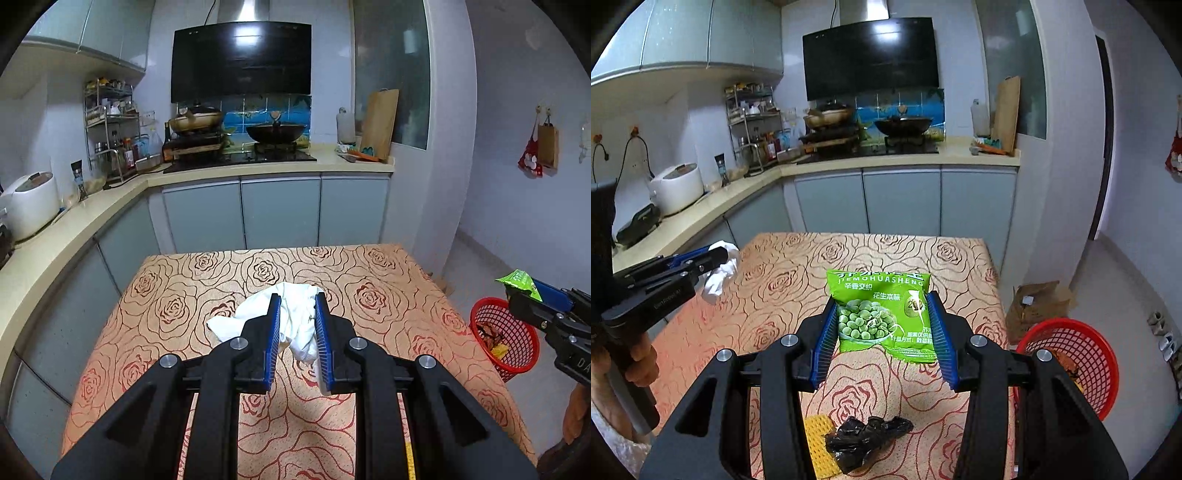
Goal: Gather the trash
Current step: 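Carry the tissue and snack bag with both tools over the red basket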
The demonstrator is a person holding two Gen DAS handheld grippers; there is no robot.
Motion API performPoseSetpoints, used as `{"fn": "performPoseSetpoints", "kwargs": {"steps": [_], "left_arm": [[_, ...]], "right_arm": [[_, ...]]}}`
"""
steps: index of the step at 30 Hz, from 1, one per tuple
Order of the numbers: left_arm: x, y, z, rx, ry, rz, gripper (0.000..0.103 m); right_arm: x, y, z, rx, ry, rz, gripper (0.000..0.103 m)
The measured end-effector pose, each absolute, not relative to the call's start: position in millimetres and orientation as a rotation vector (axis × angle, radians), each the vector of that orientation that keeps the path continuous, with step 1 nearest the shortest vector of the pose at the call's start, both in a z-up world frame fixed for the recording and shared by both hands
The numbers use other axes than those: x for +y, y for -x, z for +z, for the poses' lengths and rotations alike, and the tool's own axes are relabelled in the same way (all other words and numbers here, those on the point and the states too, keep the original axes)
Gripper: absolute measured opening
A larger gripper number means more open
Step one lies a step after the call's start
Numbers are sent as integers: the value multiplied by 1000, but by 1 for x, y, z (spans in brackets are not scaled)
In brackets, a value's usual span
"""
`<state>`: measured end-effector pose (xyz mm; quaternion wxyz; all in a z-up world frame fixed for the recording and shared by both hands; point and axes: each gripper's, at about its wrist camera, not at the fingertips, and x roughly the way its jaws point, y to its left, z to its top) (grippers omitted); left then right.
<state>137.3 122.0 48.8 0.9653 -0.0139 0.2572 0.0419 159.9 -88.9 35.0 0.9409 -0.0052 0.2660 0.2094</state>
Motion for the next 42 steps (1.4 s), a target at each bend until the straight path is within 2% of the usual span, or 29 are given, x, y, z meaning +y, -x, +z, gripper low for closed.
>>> {"fn": "performPoseSetpoints", "kwargs": {"steps": [19, 42], "left_arm": [[91, -139, 68, 475, -8, 37, 18], [-16, -165, 71, 475, -59, -171, 18]], "right_arm": [[-124, -152, 52, 483, -32, 363, 45], [-227, -149, 46, 474, -127, 152, 45]]}}
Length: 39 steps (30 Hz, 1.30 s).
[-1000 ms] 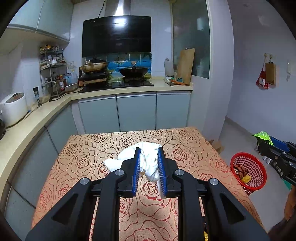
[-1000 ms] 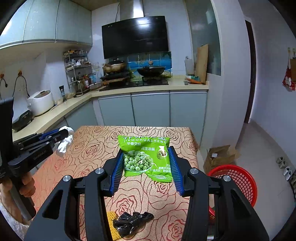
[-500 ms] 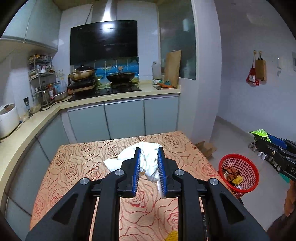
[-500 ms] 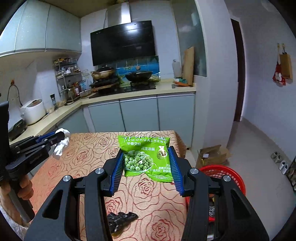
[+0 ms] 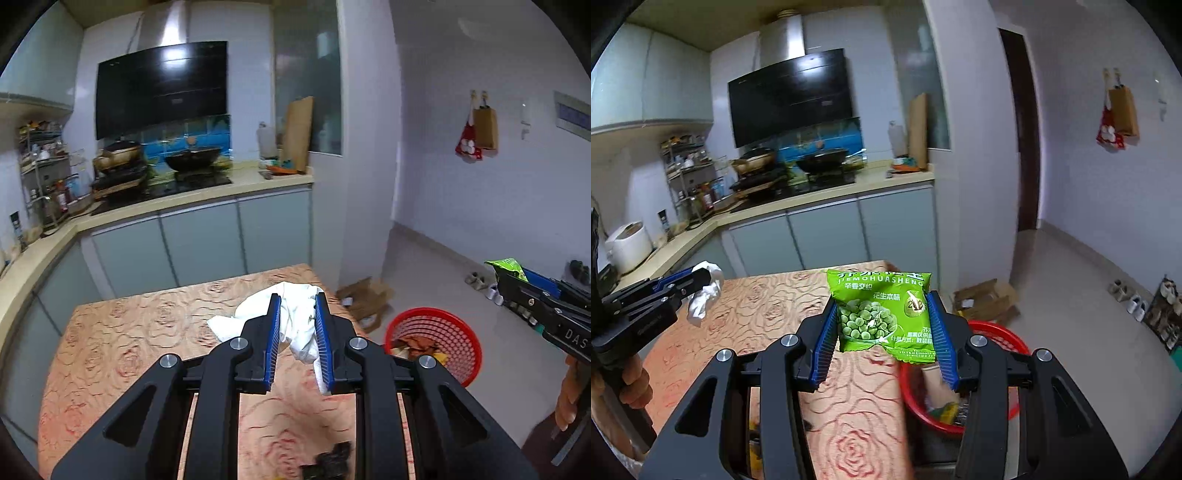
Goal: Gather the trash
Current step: 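Carry the tissue and snack bag with both tools over the red basket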
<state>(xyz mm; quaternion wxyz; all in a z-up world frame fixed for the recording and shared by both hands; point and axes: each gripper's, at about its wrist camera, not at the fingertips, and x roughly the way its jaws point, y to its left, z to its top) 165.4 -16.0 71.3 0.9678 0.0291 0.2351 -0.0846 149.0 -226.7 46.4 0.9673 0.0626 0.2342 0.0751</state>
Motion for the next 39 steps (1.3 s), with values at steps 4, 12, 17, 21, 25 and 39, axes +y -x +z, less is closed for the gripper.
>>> {"fn": "performPoseSetpoints", "kwargs": {"steps": [4, 12, 17, 21, 25, 39], "left_arm": [[-43, -173, 67, 488, -64, -228, 18], [-90, -186, 55, 506, -80, -318, 18], [-111, -195, 40, 533, -81, -362, 18], [-125, -209, 24, 575, -70, -403, 18], [-139, -224, 7, 624, -62, -433, 18], [-173, -271, -50, 785, -43, -491, 18]], "right_arm": [[-250, -146, 41, 483, -141, 100, 45], [-278, -145, 28, 506, -152, 27, 45], [-291, -152, 15, 534, -162, -1, 45], [-297, -160, 2, 566, -166, -13, 45], [-300, -170, -15, 613, -171, -21, 45], [-308, -214, -73, 765, -161, -24, 45]]}}
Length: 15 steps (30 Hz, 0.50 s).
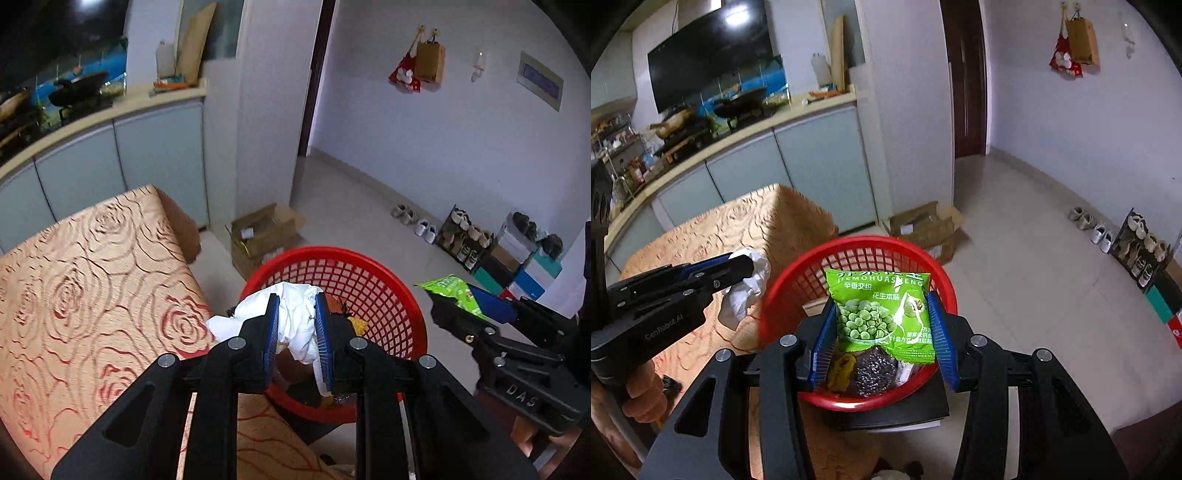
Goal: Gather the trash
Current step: 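Carry the tissue and snack bag with both tools over the red basket, then open both tools to drop the tissue and snack bag into the basket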
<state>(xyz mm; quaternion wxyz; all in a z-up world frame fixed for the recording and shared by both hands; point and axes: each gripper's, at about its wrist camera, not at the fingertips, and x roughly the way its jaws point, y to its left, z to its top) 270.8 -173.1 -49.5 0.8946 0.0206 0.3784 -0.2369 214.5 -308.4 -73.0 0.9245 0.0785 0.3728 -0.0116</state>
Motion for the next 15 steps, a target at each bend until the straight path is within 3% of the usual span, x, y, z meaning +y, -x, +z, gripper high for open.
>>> {"fn": "performPoseSetpoints", "kwargs": {"steps": [8, 12, 15], "left_arm": [[-182, -287, -75, 846, -50, -509, 19], [-184, -293, -81, 868, -39, -519, 27], [-183, -294, -80, 866, -34, -519, 42]], "right_arm": [[-307, -237, -102, 828, -132, -10, 46], [-308, -245, -114, 857, -140, -5, 50], [-309, -245, -117, 859, -154, 0, 55]]}}
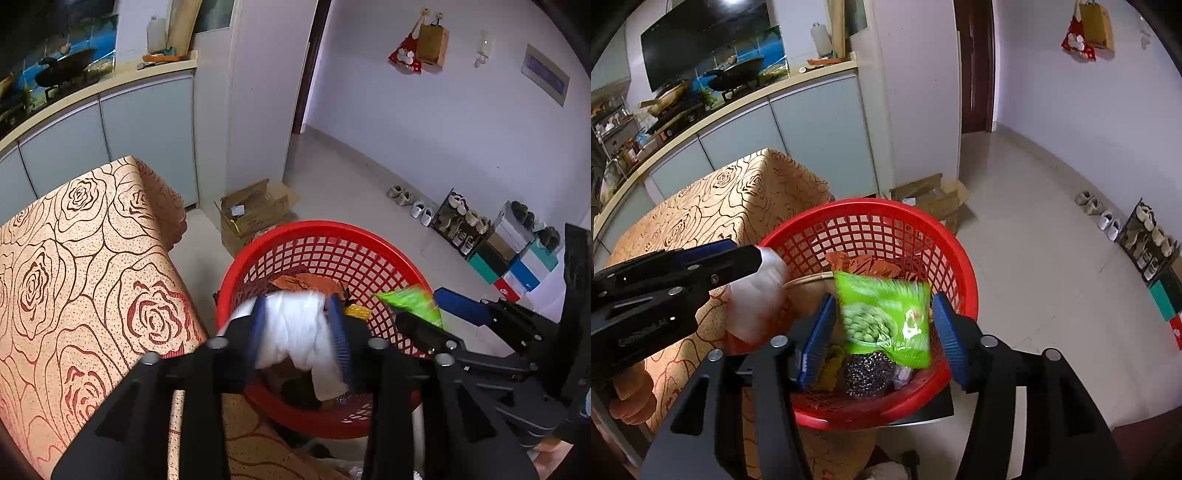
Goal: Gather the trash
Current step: 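Open both tools to drop the tissue and snack bag into the basket, then move both tools back over the table toward the yellow foam net and black bag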
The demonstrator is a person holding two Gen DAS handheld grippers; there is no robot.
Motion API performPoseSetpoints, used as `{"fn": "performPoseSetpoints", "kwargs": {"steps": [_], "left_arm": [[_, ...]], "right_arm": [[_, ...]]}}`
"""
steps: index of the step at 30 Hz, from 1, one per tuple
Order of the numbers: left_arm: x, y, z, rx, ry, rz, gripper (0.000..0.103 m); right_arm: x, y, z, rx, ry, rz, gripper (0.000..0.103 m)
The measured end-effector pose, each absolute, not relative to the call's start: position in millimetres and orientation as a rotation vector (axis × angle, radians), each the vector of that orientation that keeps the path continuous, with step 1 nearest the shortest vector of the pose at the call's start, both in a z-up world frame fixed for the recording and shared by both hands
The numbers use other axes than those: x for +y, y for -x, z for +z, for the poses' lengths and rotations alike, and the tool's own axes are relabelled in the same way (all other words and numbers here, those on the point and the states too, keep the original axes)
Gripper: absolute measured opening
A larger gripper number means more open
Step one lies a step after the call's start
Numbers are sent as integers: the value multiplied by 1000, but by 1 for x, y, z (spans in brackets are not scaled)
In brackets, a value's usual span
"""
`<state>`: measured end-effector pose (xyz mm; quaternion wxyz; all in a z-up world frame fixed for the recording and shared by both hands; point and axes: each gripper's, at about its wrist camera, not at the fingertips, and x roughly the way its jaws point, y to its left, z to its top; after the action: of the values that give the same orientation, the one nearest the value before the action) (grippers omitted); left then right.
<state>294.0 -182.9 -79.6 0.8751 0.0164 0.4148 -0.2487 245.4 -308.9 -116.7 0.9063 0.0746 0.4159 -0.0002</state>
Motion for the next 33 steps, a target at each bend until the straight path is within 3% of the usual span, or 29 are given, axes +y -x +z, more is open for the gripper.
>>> {"fn": "performPoseSetpoints", "kwargs": {"steps": [4, 16, 33], "left_arm": [[-179, -295, -74, 854, -26, -517, 53], [-140, -260, -15, 730, 17, -475, 66], [-42, -179, 36, 594, -12, -322, 73]], "right_arm": [[-311, -244, -115, 854, -168, 5, 56], [-304, -211, -73, 743, -202, 9, 56], [-239, -161, -28, 639, -157, 113, 56]]}}
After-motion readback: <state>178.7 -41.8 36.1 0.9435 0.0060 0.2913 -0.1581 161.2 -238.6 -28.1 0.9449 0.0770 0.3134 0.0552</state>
